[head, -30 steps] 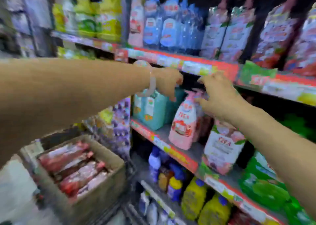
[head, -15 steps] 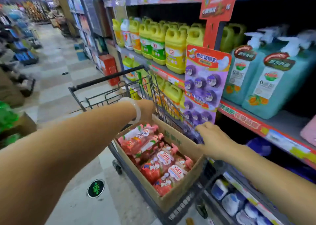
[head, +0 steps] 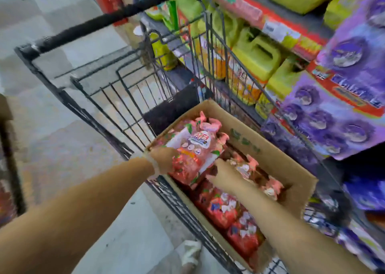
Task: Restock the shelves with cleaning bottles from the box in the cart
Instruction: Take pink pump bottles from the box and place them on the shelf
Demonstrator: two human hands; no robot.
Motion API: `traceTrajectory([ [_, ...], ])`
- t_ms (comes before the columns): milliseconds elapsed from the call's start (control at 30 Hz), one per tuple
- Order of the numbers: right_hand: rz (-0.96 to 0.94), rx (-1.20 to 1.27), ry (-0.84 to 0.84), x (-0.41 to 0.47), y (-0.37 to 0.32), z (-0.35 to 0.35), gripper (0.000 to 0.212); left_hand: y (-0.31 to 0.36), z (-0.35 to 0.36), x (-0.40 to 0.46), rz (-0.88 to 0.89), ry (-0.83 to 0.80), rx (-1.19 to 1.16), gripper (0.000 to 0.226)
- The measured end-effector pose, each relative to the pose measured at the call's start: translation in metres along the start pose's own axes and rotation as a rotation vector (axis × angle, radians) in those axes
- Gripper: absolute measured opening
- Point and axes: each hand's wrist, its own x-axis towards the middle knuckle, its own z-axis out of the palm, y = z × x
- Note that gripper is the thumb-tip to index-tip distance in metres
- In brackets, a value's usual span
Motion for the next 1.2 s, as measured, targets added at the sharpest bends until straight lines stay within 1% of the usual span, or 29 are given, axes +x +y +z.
traceTrajectory([
  [67,0.016,0.219,-0.003,0.019,-0.011,0.011,0.035,-0.006,0.01,0.014,0.002,0.007,-0.018,0.045],
  [100,0.014,0.345,-0.001,0.03,-0.015,0.017,0.039,-0.009,0.014,0.022,0.003,0.001,-0.057,0.045],
  [133,0.029,0.467,0.009,0.043,-0.018,0.024,0.052,-0.012,0.017,0.029,0.012,-0.005,-0.102,0.044],
  [167,0.088,0.576,0.014,0.054,-0.02,0.032,0.067,-0.016,0.02,0.035,0.013,-0.015,-0.151,0.043],
  [200,0.162,0.671,0.018,0.064,-0.021,0.038,0.074,-0.019,0.021,0.04,0.009,-0.018,-0.196,0.042],
  [233,0.227,0.776,0.033,0.069,-0.025,0.043,0.072,-0.023,0.023,0.045,0.002,-0.025,-0.23,0.042],
  [300,0.337,0.979,0.041,0.078,-0.03,0.047,0.062,-0.025,0.022,0.049,-0.018,-0.059,-0.289,0.052],
  [367,0.36,1.081,0.01,0.086,-0.031,0.048,0.051,-0.026,0.021,0.053,-0.029,-0.1,-0.316,0.059],
  [467,0.368,1.183,-0.025,0.086,-0.027,0.044,0.047,-0.024,0.019,0.057,-0.051,-0.147,-0.324,0.056],
  [533,0.372,1.215,-0.029,0.08,-0.021,0.042,0.046,-0.022,0.021,0.059,-0.056,-0.191,-0.309,0.052],
  [600,0.378,1.212,-0.031,0.068,-0.011,0.04,0.043,-0.017,0.022,0.061,-0.054,-0.234,-0.306,0.055],
  [667,0.375,1.219,-0.041,0.052,0.005,0.038,0.044,-0.008,0.021,0.061,-0.031,-0.276,-0.305,0.062],
  [700,0.369,1.231,-0.042,0.043,0.014,0.036,0.045,-0.002,0.02,0.06,-0.025,-0.298,-0.361,0.066],
  [800,0.309,1.263,-0.019,0.014,0.037,0.022,0.045,0.024,0.012,0.051,-0.046,-0.408,-0.697,0.081],
  [833,0.287,1.272,0.0,0.005,0.042,0.015,0.044,0.034,0.01,0.048,-0.044,-0.422,-0.783,0.083],
  [900,0.229,1.266,0.046,-0.013,0.053,-0.001,0.042,0.053,0.004,0.04,0.002,-0.388,-0.84,0.07],
  [967,0.152,1.255,0.094,-0.033,0.063,-0.018,0.043,0.072,-0.006,0.026,0.095,-0.322,-0.832,0.049],
  [1033,0.081,1.225,0.153,-0.057,0.073,-0.037,0.054,0.093,-0.021,0.008,0.2,-0.274,-0.835,0.03],
  [1067,0.034,1.21,0.19,-0.07,0.078,-0.047,0.062,0.104,-0.03,-0.005,0.253,-0.253,-0.841,0.026],
  [1167,-0.076,1.171,0.3,-0.118,0.092,-0.076,0.093,0.144,-0.053,-0.048,0.42,-0.164,-0.802,0.032],
  [1200,-0.106,1.159,0.333,-0.138,0.098,-0.084,0.1,0.159,-0.058,-0.066,0.482,-0.155,-0.8,0.031],
])
